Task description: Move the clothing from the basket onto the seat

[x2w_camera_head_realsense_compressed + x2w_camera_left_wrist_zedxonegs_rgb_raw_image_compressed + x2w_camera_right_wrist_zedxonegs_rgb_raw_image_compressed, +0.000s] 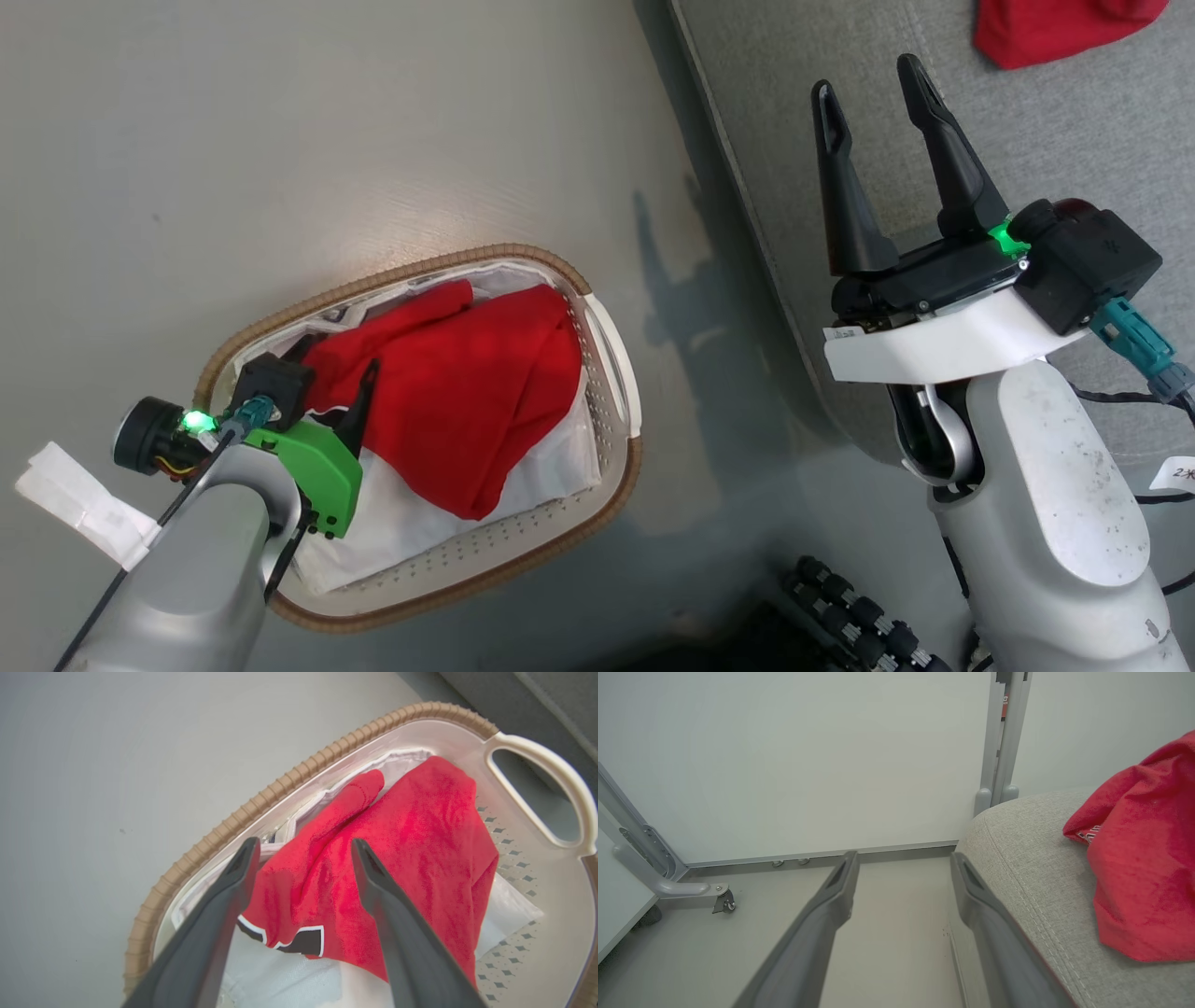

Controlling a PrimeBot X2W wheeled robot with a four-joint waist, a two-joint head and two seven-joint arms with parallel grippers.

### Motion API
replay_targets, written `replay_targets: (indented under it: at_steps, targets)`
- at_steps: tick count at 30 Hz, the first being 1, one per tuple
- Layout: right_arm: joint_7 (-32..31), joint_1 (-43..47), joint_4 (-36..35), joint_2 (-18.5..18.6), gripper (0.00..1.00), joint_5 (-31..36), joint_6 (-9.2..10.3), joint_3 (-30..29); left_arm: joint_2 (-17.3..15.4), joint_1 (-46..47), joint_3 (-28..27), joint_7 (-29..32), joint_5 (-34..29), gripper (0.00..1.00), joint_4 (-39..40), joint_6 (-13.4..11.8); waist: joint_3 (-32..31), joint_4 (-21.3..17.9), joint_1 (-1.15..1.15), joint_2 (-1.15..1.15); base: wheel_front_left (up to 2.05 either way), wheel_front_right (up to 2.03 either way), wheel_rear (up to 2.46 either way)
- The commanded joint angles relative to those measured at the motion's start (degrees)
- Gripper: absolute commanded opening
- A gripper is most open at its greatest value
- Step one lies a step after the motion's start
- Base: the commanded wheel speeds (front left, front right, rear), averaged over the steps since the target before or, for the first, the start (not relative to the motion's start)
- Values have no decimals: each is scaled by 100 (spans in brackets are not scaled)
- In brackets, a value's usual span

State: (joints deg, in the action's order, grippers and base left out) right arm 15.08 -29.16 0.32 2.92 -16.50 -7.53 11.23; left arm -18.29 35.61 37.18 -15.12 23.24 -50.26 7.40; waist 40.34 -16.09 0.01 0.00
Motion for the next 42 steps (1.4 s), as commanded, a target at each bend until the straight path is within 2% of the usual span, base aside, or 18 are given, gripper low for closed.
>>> replay_targets:
  at_steps: [1,5,14,19,26,27,28,29,30,37,42]
  targets:
    - [13,-92,-44,3,100,52,8,6,-77,180,81,-4,31,100,-108,16,509,-231,-1,0,0,0,0]
    - [13,-115,-116,4,100,76,8,-12,-126,489,236,-4,54,100,-425,16,697,-244,-1,0,0,0,0]
    - [13,-187,-199,6,100,-6,8,-44,-222,1023,624,-3,-307,100,-1153,16,938,-281,-1,0,0,0,0]
    - [12,-166,-185,5,100,-85,8,1,-109,1133,890,1,-408,100,-1317,17,977,-307,-1,0,0,0,0]
    - [13,-91,-134,7,100,-144,8,36,145,1102,1451,26,-87,100,-1573,51,937,-347,-1,0,0,0,0]
    - [12,-80,-121,7,100,-139,8,28,158,1092,1522,28,-22,86,-1577,50,919,-340,-1,0,0,0,0]
    - [13,-72,-106,7,100,-131,8,15,144,1092,1574,29,67,40,-1583,50,894,-328,-1,0,0,0,0]
    - [13,-72,-95,7,100,-127,8,10,132,1095,1601,28,124,5,-1588,45,876,-320,-1,0,0,0,0]
    - [12,-64,-70,8,100,-113,8,-12,133,1074,1701,43,204,0,-1576,37,823,-299,-1,0,0,0,0]
    - [13,-55,129,8,100,28,8,-69,197,1030,2020,-9,648,0,-1470,16,354,-127,-1,0,0,0,0]
    - [12,64,349,10,100,91,8,-43,248,864,1999,-11,849,0,-1247,15,-140,9,-1,0,0,0,0]
